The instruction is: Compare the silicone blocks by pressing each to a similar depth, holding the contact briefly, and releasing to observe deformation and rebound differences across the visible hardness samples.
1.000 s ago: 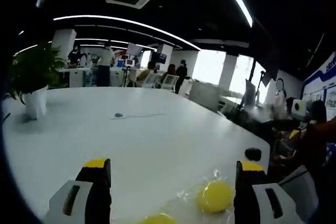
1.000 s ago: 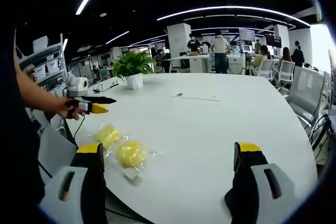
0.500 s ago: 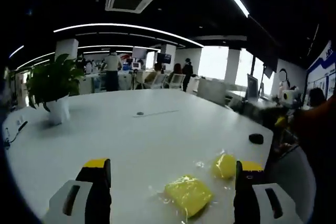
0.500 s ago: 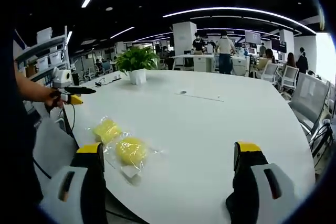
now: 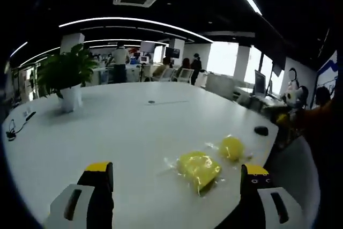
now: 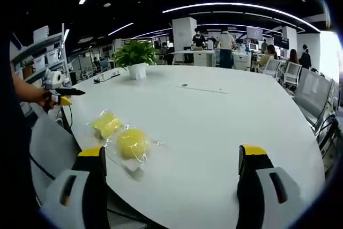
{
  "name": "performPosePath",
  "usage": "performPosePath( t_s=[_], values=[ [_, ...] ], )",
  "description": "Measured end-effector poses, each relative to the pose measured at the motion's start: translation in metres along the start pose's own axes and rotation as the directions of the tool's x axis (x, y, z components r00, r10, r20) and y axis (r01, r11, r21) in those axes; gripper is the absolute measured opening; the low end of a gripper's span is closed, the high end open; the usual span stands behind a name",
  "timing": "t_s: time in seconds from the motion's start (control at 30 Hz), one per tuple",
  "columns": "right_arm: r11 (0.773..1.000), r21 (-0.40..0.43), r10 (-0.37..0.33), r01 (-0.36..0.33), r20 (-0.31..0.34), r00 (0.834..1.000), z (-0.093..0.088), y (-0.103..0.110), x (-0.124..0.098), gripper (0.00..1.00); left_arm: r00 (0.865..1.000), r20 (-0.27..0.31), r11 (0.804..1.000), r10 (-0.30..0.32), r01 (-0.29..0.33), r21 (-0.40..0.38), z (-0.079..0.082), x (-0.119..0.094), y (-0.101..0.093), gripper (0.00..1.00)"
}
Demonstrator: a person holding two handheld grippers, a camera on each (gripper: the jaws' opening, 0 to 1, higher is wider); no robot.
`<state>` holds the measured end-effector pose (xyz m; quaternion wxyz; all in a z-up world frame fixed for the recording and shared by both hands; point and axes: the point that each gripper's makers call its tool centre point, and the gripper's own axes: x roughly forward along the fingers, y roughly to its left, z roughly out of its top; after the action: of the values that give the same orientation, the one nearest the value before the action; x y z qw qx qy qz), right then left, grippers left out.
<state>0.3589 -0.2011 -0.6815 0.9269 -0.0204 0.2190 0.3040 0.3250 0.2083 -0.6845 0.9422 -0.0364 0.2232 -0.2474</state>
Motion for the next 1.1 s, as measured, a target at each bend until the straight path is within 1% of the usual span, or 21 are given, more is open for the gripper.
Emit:
performPosePath(
  t_s=[0.07, 0.2, 0.33, 0.6, 0.83, 1.1],
  values=[
    [1.0, 0.007, -0.01, 0.01, 0.0, 1.0, -0.002, 0.0, -0.001, 0.97, 1.0, -0.006, 1.0, 0.009, -0.009, -0.011, -0.005, -0.002, 0.004, 1.0],
    [1.0, 0.016, -0.02, 0.02, 0.005, 1.0, -0.005, 0.002, -0.001, 0.97, 1.0, -0.013, 1.0, 0.006, -0.006, -0.004, -0.009, -0.002, 0.005, 1.0],
    [1.0, 0.014, -0.021, 0.021, 0.011, 1.0, -0.004, 0.005, -0.001, 0.97, 1.0, 0.0, 1.0, 0.0, 0.0, 0.001, -0.003, -0.001, 0.003, 1.0],
    [0.999, 0.016, -0.035, 0.035, 0.015, 0.999, -0.004, 0.005, -0.003, 0.97, 1.0, 0.011, 1.0, -0.013, 0.013, 0.007, 0.002, 0.004, 0.004, 1.0],
    [0.999, 0.017, -0.043, 0.043, -0.004, 0.999, -0.01, 0.002, -0.007, 0.97, 1.0, 0.01, 1.0, -0.014, 0.014, 0.005, 0.0, 0.007, 0.006, 1.0],
    [0.999, 0.012, -0.034, 0.034, -0.008, 0.999, -0.01, 0.004, -0.004, 0.97, 1.0, 0.005, 1.0, -0.001, 0.001, -0.003, -0.003, 0.002, 0.009, 1.0]
  ],
)
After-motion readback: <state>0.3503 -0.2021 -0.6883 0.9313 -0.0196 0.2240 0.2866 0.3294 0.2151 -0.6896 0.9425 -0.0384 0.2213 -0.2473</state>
